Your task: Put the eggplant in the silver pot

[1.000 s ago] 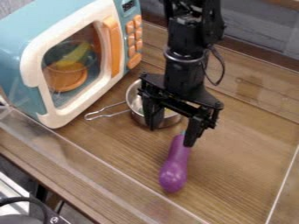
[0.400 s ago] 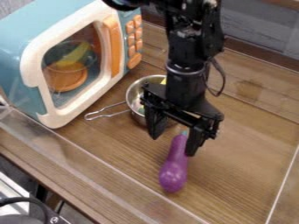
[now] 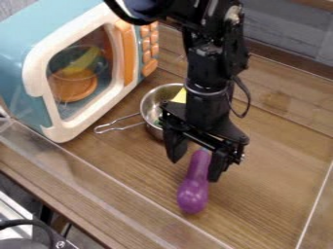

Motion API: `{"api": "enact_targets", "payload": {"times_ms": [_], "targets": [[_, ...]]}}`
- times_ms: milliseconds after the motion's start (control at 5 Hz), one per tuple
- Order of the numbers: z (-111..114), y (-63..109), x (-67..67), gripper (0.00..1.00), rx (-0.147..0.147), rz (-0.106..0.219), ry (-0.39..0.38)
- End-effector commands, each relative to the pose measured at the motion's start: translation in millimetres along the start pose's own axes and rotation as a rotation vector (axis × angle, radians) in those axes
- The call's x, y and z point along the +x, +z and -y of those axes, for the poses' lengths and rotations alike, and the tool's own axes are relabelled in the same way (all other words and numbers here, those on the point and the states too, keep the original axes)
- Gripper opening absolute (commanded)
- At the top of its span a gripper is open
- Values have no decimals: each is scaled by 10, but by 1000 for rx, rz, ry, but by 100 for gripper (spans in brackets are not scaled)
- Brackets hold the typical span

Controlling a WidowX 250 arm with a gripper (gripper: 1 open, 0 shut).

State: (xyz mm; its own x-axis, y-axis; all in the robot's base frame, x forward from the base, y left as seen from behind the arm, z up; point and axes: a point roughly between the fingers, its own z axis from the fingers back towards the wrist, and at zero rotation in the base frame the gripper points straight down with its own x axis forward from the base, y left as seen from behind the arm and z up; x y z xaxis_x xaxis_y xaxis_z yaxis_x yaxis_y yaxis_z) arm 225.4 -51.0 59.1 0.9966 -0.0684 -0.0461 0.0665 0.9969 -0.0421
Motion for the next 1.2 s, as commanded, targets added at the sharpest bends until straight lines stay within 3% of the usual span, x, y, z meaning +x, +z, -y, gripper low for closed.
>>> {"api": "enact_targets", "payload": {"times_ms": [0,400,600,1000], "targets": [[12,8,38,100,-3,23,-1],[13,-94,39,100,-5,19,8],[8,-131,39,0,-6,17,11],[-19,-104,30,0,-4,14,9]]}}
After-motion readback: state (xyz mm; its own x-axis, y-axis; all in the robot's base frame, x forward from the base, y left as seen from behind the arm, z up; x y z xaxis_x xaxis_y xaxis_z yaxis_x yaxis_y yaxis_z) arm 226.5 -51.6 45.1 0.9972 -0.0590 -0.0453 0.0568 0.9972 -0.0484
